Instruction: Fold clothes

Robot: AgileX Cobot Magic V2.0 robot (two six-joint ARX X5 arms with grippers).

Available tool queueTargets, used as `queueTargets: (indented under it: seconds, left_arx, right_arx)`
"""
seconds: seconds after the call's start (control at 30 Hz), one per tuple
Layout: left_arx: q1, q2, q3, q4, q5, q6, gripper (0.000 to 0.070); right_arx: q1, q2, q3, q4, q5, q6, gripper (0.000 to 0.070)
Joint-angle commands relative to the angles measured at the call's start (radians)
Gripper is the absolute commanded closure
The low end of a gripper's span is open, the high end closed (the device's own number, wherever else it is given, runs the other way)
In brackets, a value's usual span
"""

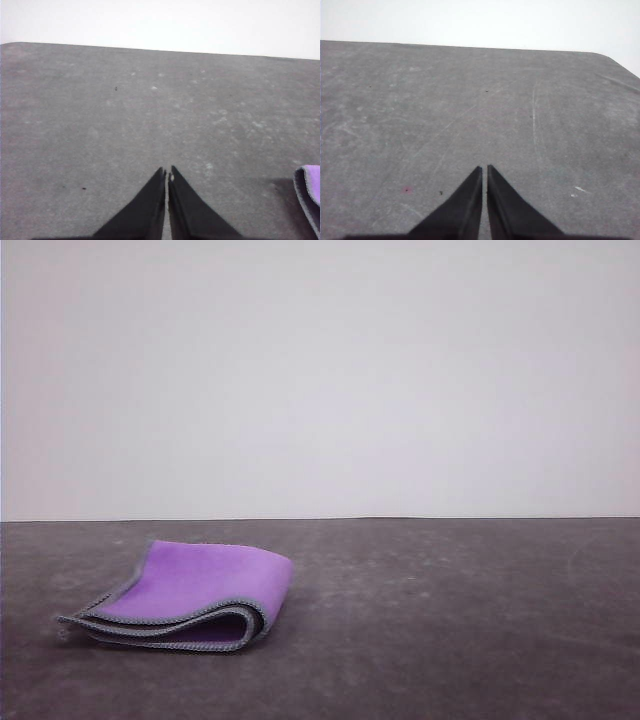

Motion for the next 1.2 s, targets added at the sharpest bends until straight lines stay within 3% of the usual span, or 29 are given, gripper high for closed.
queueTargets:
  seconds: [0.0, 1.17]
  left_arx:
    - [0.001, -0.001, -0.02, 0.013, -0.002, 0.014, 0.07]
    - [0.001, -0.001, -0.02, 0.013, -0.001, 0.014, 0.07]
  right_arx:
    - [-0.001, -0.001, -0.005, 0.0, 0.003, 0.016, 0.0687]
    - [-0.001, -0.001, -0.005, 0.013, 0.003, 0.016, 0.0687]
